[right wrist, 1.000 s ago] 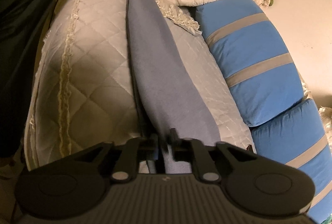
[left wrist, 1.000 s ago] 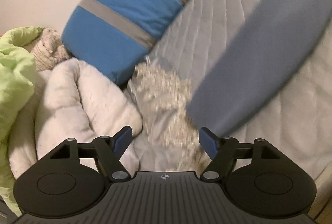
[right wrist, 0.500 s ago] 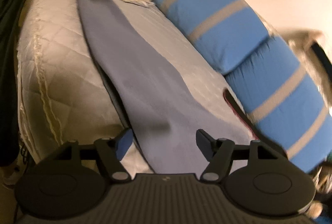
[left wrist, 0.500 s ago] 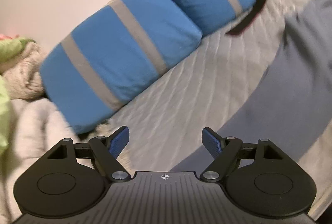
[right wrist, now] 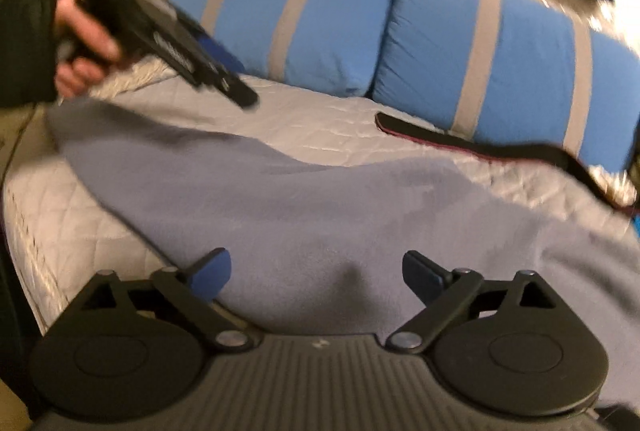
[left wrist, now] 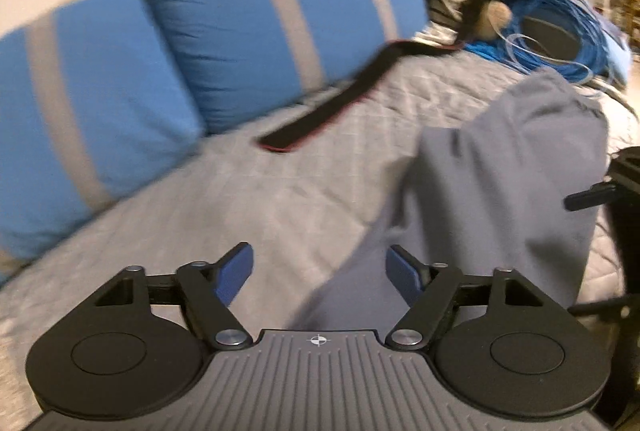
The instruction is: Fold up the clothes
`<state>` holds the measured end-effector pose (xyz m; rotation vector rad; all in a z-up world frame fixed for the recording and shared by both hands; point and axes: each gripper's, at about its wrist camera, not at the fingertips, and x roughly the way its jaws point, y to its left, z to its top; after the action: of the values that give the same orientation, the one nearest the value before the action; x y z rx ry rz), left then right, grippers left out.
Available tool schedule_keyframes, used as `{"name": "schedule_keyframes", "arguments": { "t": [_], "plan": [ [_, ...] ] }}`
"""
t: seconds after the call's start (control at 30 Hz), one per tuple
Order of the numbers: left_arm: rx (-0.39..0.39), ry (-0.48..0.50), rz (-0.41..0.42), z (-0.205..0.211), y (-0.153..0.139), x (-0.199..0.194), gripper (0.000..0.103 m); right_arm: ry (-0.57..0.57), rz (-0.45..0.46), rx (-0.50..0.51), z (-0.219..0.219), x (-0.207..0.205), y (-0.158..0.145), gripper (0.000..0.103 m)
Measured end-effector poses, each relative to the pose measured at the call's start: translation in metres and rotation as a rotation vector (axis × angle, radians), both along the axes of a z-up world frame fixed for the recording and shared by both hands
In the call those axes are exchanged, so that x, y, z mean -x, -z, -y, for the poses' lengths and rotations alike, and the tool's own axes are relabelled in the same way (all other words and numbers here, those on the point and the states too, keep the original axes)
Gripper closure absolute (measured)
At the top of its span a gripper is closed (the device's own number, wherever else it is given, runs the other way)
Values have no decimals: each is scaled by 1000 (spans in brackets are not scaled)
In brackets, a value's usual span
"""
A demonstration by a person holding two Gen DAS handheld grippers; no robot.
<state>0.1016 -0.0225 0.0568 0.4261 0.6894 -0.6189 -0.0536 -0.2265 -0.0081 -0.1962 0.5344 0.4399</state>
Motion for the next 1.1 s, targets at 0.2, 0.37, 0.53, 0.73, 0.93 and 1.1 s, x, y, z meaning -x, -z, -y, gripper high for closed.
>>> {"name": "schedule_keyframes", "arguments": {
  "t": [0.2, 0.37, 0.53, 0.73, 0.93, 1.1],
  "plan": [
    [9, 49, -126, 28, 33, -31, 72, 37, -40, -60, 13, -10, 5, 4],
    [14, 58, -203, 36, 49, -46, 72, 47, -62, -76, 16, -15, 9, 4],
    [65, 55, -298, 30, 56, -58, 73, 35, -56, -66, 14, -14, 11, 4],
    [67, 56, -267, 32, 47, -53, 101, 31, -47, -25, 8, -15, 14, 3],
    [81, -14, -185, 17, 25, -53, 101, 48, -56, -7, 6, -17, 17, 3],
    [23, -40, -176, 20, 28, -55, 100, 62, -75, 2, 5, -20, 19, 1]
  ]
}}
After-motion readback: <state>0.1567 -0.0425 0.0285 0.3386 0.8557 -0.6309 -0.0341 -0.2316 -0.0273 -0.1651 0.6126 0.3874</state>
